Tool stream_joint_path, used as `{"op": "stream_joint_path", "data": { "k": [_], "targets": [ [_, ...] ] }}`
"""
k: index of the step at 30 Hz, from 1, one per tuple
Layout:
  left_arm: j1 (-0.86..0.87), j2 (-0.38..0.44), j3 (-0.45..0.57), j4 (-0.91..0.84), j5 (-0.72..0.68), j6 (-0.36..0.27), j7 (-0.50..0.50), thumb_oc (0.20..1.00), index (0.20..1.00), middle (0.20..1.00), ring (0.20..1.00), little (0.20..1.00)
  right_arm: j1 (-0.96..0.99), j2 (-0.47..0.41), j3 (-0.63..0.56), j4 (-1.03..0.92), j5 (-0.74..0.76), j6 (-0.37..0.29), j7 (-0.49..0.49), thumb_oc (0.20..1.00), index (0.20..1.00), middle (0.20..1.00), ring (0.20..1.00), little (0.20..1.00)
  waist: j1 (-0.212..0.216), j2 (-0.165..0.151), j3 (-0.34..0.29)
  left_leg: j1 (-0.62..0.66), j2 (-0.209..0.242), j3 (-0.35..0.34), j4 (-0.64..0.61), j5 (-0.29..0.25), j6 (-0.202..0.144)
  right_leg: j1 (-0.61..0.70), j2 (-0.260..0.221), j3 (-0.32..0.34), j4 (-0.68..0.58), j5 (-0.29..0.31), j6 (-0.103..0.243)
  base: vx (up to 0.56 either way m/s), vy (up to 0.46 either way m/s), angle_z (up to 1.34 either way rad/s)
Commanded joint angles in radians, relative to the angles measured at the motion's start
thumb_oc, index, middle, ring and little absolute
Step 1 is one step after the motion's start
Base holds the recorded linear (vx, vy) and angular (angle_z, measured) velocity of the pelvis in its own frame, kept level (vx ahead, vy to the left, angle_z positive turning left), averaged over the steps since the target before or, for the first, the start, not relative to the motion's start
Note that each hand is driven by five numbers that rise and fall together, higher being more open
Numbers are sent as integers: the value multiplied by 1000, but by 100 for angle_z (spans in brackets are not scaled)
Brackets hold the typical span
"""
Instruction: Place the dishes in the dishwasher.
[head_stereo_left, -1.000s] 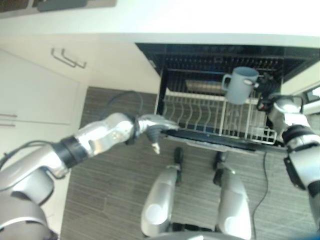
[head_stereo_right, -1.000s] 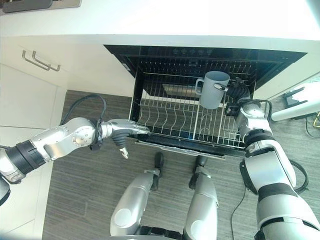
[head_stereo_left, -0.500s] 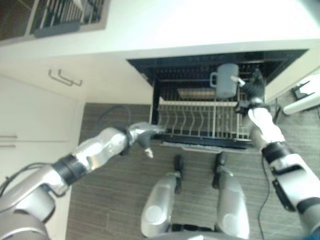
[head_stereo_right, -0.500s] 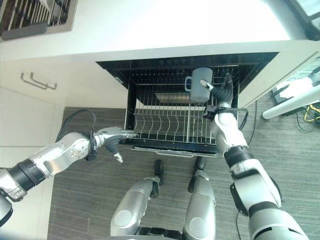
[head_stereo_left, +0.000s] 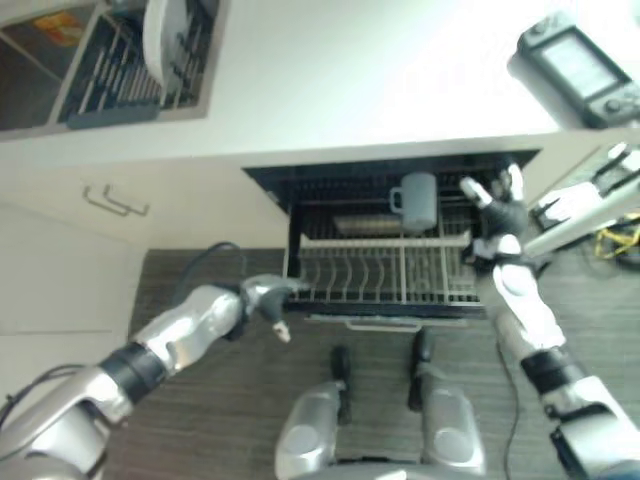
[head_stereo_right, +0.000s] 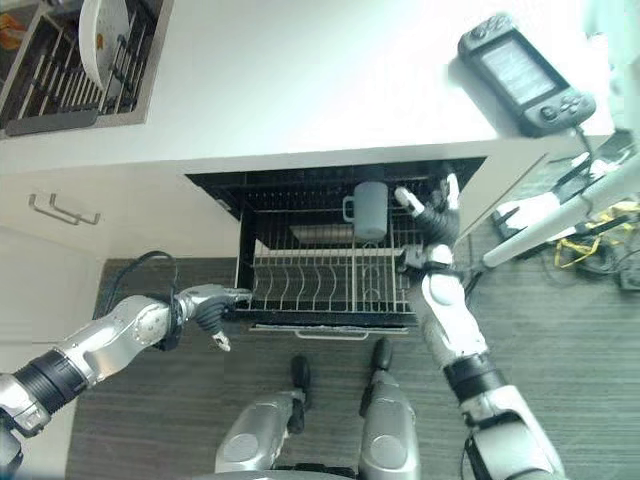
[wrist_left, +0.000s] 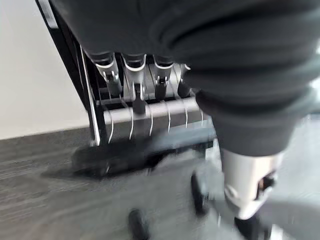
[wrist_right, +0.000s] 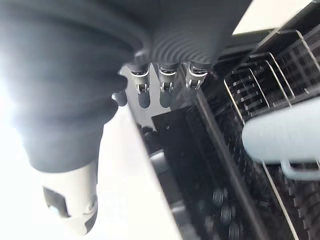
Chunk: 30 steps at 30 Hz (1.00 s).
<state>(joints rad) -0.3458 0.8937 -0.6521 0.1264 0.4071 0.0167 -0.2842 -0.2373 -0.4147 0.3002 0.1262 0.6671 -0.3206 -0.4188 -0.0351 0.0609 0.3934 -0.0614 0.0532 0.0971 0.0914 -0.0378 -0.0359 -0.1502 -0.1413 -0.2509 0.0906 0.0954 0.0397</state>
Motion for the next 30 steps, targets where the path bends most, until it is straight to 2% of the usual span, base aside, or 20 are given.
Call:
{"op": "stream_joint_path", "data": {
  "k": [1,3,4,8,11,16,17,18,20,23,24,25,26,27,28,29,30],
  "targets": [
    [52,22,86,-23,-70,24,149,1000,1000,1000,1000,1000,-1,-66,-38,-54,-44,-55,77,1000,1000,1000,1000,1000,5,-4,-61,-39,105,86,28,46,-58,108,-93,51,17,-112,115,135,74,-9],
    [99,5,161,-8,-86,6,176,1000,1000,1000,1000,1000,52,-85,-57,-88,-31,-33,124,1000,1000,1000,1000,1000,5,-16,-99,-5,113,95,25,37,-60,139,-88,54,18,-125,117,109,18,-16],
    [103,4,167,-9,-86,6,176,1000,1000,1000,1000,1000,54,-86,-58,-90,-32,-32,127,1000,1000,1000,1000,1000,5,-17,-102,-5,113,96,22,41,-59,138,-87,54,15,-121,116,119,23,-14],
    [193,-58,298,-20,-171,-35,248,1000,1000,1000,1000,1000,108,-95,-99,-156,-28,27,163,1000,1000,1000,1000,1000,12,-32,-179,67,116,99,-10,34,-61,205,-73,53,-13,-127,117,87,79,-3],
    [257,-115,408,-59,-306,-142,310,1000,1000,1000,1000,1000,145,-82,-142,-185,-39,45,202,1000,1000,1000,1000,1000,19,-38,-216,121,99,90,-56,33,-54,246,-70,47,-51,-113,123,0,167,-2],
    [352,-309,613,-73,-697,-368,321,1000,1000,1000,1000,1000,223,-19,-250,-241,-82,51,264,1000,1000,1000,1000,1000,25,-51,-252,158,40,42,-65,-7,-21,268,-79,77,-62,-94,133,-18,235,3],
    [359,-363,660,-60,-785,-422,296,1000,1000,1000,1000,1000,229,3,-272,-246,-82,52,276,1000,1000,1000,1000,1000,26,-58,-261,167,17,27,-70,-20,-7,262,-89,91,-59,-73,134,17,291,2],
    [364,-389,685,-67,-812,-453,285,1000,1000,1000,1000,1000,235,18,-285,-255,-84,56,281,1000,1000,1000,1000,1000,27,-63,-264,171,4,18,-74,-25,0,254,-96,101,-55,-52,137,3,245,-5],
    [371,-420,735,-106,-827,-478,261,1000,1000,1000,1000,1000,250,44,-316,-279,-61,58,330,1000,1000,1000,1000,1000,21,-76,-265,177,-29,-4,-80,-35,21,210,-105,143,-24,6,145,-44,209,-9],
    [372,-418,779,-123,-808,-522,294,1000,1000,1000,1000,1000,238,59,-325,-292,45,49,426,1000,1000,1000,1000,1000,36,-75,-261,157,-41,-15,-55,-45,46,167,-43,133,110,-66,127,-70,125,-22],
    [368,-418,791,-113,-826,-541,305,1000,1000,1000,1000,1000,239,68,-322,-299,96,64,455,1000,1000,1000,1000,1000,36,-78,-265,139,-53,-35,-39,-48,60,165,17,181,162,-119,110,-61,40,-27],
    [362,-422,794,-109,-838,-553,320,1000,1000,1000,1000,1000,241,79,-312,-298,106,70,464,1000,1000,1000,1000,1000,43,-81,-269,131,-66,-43,-39,-40,66,164,54,175,185,-133,97,-60,-37,-7],
    [353,-424,800,-114,-861,-558,326,1000,1000,1000,1000,1000,231,96,-300,-281,86,49,486,1000,1000,1000,1000,1000,61,-88,-266,117,-78,-21,-25,-35,61,181,51,100,112,-141,75,-45,-52,17],
    [352,-425,803,-116,-862,-555,327,1000,1000,1000,1000,1000,230,97,-301,-279,85,47,489,1000,1000,1000,1000,1000,63,-88,-266,116,-77,-19,-23,-34,61,186,48,93,102,-145,72,-52,-103,7],
    [336,-430,800,-111,-867,-546,333,1000,1000,1000,1000,1000,229,98,-303,-282,70,43,479,1000,1000,1000,1000,1000,59,-88,-268,103,-79,-20,-15,-34,60,203,71,121,69,-172,52,-44,-84,-1],
    [322,-430,792,-92,-877,-554,334,1000,1000,1000,1000,1000,228,90,-305,-282,74,41,474,1000,1000,1000,1000,1000,54,-91,-266,99,-83,-24,-2,-32,54,201,77,131,49,-161,46,-88,-110,18],
    [307,-432,785,-93,-892,-566,354,1000,1000,1000,1000,1000,220,75,-310,-277,80,29,471,1000,1000,1000,1000,1000,60,-94,-260,81,-85,-1,46,-43,43,215,71,87,23,-168,30,-71,-64,43]
  ]
}}
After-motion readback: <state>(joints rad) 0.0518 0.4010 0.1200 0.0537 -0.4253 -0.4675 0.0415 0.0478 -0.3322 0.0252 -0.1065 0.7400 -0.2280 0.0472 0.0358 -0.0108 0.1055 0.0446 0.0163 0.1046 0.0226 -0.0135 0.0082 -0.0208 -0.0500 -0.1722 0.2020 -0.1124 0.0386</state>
